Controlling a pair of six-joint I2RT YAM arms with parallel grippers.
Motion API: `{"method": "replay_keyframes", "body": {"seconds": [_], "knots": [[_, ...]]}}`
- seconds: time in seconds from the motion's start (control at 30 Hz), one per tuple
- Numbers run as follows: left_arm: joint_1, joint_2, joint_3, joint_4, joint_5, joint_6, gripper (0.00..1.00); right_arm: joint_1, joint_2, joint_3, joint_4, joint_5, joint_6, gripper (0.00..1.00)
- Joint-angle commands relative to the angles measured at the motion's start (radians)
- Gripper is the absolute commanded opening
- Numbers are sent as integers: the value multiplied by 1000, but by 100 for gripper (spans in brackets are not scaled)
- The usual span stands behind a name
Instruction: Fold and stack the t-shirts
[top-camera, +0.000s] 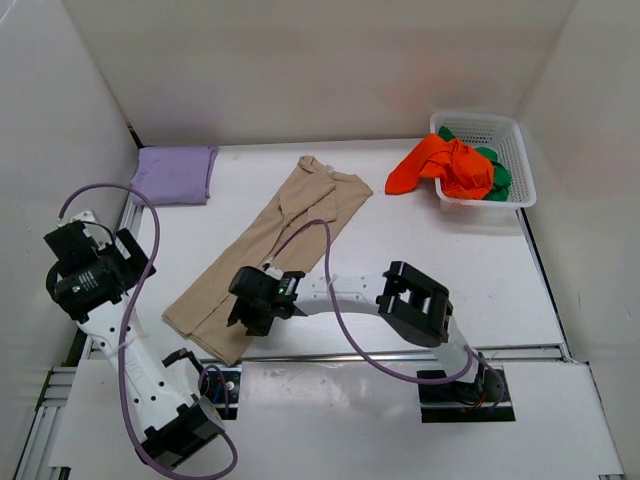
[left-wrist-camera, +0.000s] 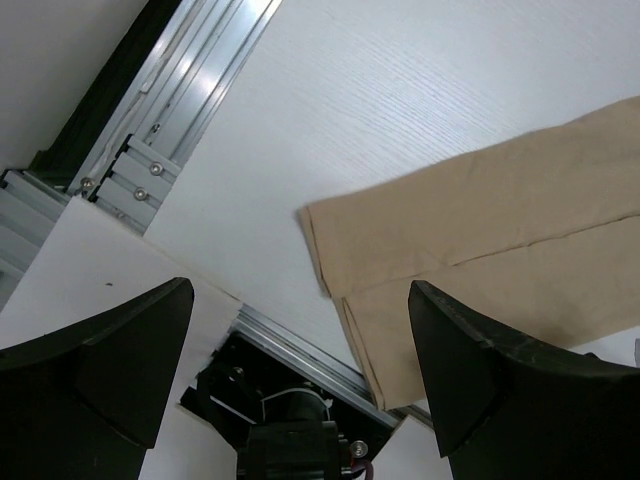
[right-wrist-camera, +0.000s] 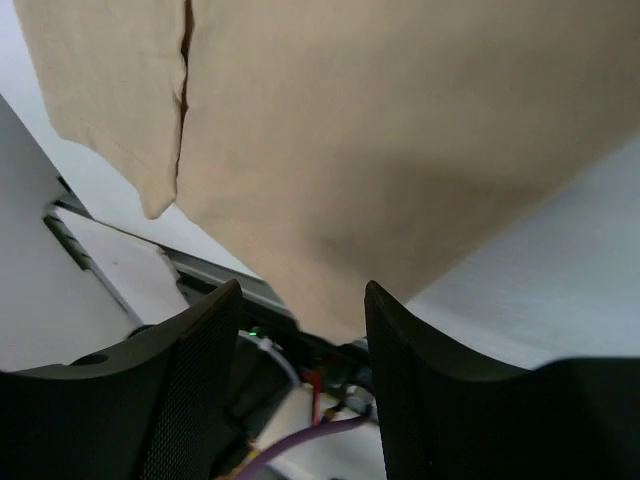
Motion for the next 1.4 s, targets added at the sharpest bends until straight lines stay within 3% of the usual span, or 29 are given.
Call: {"method": "replay_keyframes", "body": {"seconds": [0.0,0.37,0.53,0.7,0.77,0.83,0.87,0.97,1.23,1.37], "knots": [[4,-6,34,-31,-72,0,100,22,37,51,-141,25,184,57],[4,-38,27,-22,-46,0,100,53,-42,-112,-198,63,322,57],[4,-7,17,-22,-28,0,100,53,60,40,-228,72,310,57],[4,4,8,-22,-28,0,100,44,98,60,-228,72,336,57],[4,4,-2,-22,-28,0,100,35,113,71,-228,49,336,51],[4,4,-12,-11,-37,0,100,25,126,71,-228,14,345,38],[4,4,-12,0,-37,0,100,25,126,62,-228,14,345,22],[4,13,-23,9,-37,0,100,3,81,7,-228,14,293,2],[4,-7,-82,41,121,0,96,-66,-184,-386,-204,23,118,0],[-7,28,13,93,196,0,100,-128,-342,-613,-138,-15,15,0]]}}
